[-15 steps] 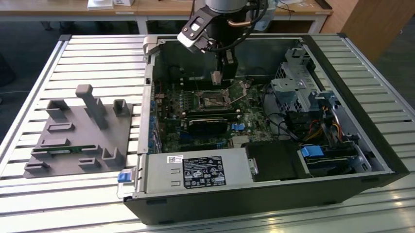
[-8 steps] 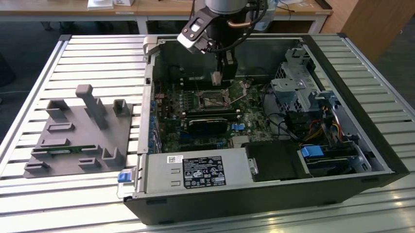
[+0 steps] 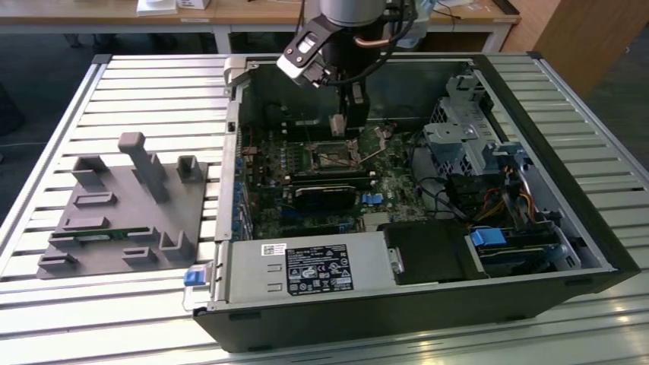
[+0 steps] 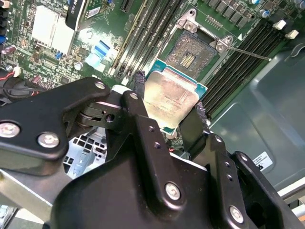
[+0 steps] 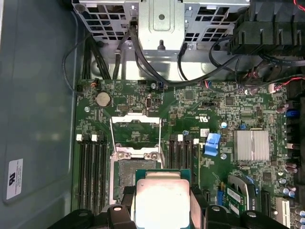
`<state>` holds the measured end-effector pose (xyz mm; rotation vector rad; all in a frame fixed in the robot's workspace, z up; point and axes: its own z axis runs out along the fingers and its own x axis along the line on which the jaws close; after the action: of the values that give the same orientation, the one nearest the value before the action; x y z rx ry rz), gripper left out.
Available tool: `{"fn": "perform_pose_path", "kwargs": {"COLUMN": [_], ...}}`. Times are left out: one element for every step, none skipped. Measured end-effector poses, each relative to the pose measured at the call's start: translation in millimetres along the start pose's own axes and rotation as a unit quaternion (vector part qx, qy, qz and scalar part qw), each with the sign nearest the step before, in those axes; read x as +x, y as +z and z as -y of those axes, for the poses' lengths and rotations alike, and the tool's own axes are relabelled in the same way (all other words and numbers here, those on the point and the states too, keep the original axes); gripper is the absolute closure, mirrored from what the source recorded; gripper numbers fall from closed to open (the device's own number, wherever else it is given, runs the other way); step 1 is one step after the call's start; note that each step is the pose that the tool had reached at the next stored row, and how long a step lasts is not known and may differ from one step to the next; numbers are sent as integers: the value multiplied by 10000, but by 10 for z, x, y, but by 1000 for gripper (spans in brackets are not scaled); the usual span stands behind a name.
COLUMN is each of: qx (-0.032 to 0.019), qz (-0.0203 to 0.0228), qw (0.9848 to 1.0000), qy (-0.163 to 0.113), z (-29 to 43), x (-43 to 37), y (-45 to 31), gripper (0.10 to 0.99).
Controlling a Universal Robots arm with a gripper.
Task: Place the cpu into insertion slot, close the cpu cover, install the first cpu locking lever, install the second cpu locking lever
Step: 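Place the cpu into insertion slot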
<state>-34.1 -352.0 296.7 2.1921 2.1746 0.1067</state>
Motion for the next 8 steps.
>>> {"fn": "perform_pose_path", "kwargs": {"qx": [0, 0, 0, 0, 0, 0, 0, 1], "qz": [0, 0, -1, -1, -1, -1, 0, 0], "qw": [10000, 10000, 10000, 10000, 10000, 10000, 10000, 10000], "qy": [0, 0, 0, 0, 0, 0, 0, 0], "z": [1, 1, 2, 3, 3, 4, 4, 5], "x": [0, 1, 1, 1, 1, 1, 2, 2], "y": [6, 11, 17, 24, 31, 38, 44, 50], "gripper": [545, 545, 545, 545, 545, 545, 545, 545]}}
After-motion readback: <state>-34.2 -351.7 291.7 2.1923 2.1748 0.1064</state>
